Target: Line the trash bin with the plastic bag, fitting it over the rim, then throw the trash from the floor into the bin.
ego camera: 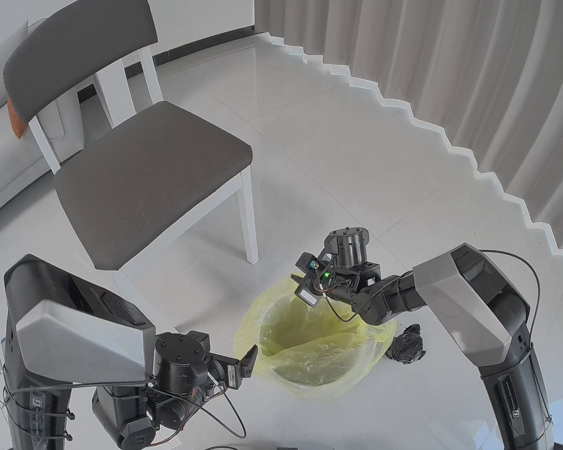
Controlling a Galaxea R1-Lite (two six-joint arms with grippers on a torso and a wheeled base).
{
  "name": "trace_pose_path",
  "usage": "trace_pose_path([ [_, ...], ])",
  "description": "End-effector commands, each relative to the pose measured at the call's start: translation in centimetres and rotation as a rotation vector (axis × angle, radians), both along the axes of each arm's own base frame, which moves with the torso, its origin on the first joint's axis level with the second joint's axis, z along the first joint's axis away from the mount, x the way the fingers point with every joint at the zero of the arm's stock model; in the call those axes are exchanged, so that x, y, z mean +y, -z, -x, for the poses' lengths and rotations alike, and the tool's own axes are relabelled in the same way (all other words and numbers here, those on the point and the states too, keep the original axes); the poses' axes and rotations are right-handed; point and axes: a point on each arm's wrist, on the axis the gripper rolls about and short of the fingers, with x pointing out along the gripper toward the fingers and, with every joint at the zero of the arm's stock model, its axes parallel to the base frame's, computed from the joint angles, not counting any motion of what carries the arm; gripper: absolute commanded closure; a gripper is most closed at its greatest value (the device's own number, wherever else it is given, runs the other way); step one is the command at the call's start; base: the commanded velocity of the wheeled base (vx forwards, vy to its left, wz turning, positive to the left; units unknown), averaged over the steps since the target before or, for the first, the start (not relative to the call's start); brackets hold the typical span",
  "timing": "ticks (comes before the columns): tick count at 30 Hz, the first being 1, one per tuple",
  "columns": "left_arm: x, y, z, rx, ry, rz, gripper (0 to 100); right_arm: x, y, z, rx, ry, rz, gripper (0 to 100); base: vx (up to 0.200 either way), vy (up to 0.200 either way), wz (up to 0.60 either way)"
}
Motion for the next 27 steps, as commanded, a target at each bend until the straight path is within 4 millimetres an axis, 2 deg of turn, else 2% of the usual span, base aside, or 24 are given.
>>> trace_pose_path([
  [1, 0.0, -0.3, 0.0, -0.011, -0.005, 0.024, 0, 0.1, -1.3, 0.5, -0.015, -0.005, -0.013, 0, 0.000, 0.000, 0.00],
  [6, 0.1, -0.3, -0.1, -0.013, -0.012, 0.030, 0, -0.5, -2.1, 0.9, -0.018, 0.002, -0.018, 0, 0.000, 0.000, 0.00],
  [11, 0.3, -0.9, -0.4, -0.030, -0.019, 0.045, 0, -2.4, -5.1, 1.9, -0.050, 0.033, -0.066, 0, 0.000, 0.000, 0.00],
  [13, 0.6, -1.1, -0.4, -0.032, -0.024, 0.048, 0, -4.0, -7.0, 3.0, -0.020, 0.070, -0.137, 0, 0.000, 0.000, 0.00],
  [14, 0.6, -1.2, -0.4, -0.033, -0.022, 0.048, 0, -4.4, -7.3, 3.3, -0.007, 0.080, -0.153, 0, 0.000, 0.000, 0.00],
  [16, 1.0, -1.2, -0.1, -0.019, -0.016, 0.041, 0, -6.7, -9.4, 5.0, 0.060, 0.134, -0.252, 0, 0.000, 0.000, 0.00],
  [17, 1.0, -1.2, -0.1, -0.019, -0.016, 0.041, 0, -6.7, -9.4, 5.0, 0.060, 0.134, -0.252, 0, 0.000, 0.000, 0.00],
  [18, 1.4, -0.7, 0.3, 0.014, 0.009, 0.029, 0, -9.7, -10.9, 6.1, 0.115, 0.174, -0.336, 0, 0.000, 0.000, 0.00],
  [19, 1.5, -0.3, 0.3, 0.034, 0.028, 0.031, 0, -12.1, -11.6, 7.1, 0.163, 0.213, -0.395, 0, 0.000, 0.000, 0.00],
  [20, 1.7, 0.0, 0.0, 0.043, 0.027, 0.032, 0, -14.0, -11.8, 7.9, 0.205, 0.258, -0.435, 0, 0.000, 0.000, 0.00],
  [22, 2.0, 0.4, -0.3, 0.054, 0.015, 0.030, 0, -15.9, -11.5, 8.8, 0.251, 0.315, -0.471, 0, 0.000, 0.000, 0.00],
  [23, 2.4, 1.1, -0.7, 0.070, 0.001, 0.022, 0, -17.7, -10.9, 9.7, 0.296, 0.372, -0.499, 0, 0.000, 0.000, 0.00],
  [24, 2.8, 1.7, -1.0, 0.088, -0.005, 0.016, 0, -18.7, -10.4, 10.2, 0.325, 0.403, -0.516, 0, 0.000, 0.000, 0.00],
  [25, 3.0, 2.2, -1.2, 0.103, -0.005, 0.012, 0, -19.6, -9.9, 10.5, 0.348, 0.430, -0.530, 0, 0.000, 0.000, 0.00],
  [27, 3.0, 2.4, -1.2, 0.108, -0.004, 0.012, 0, -19.9, -9.8, 10.6, 0.354, 0.437, -0.534, 0, 0.000, 0.000, 0.00],
])
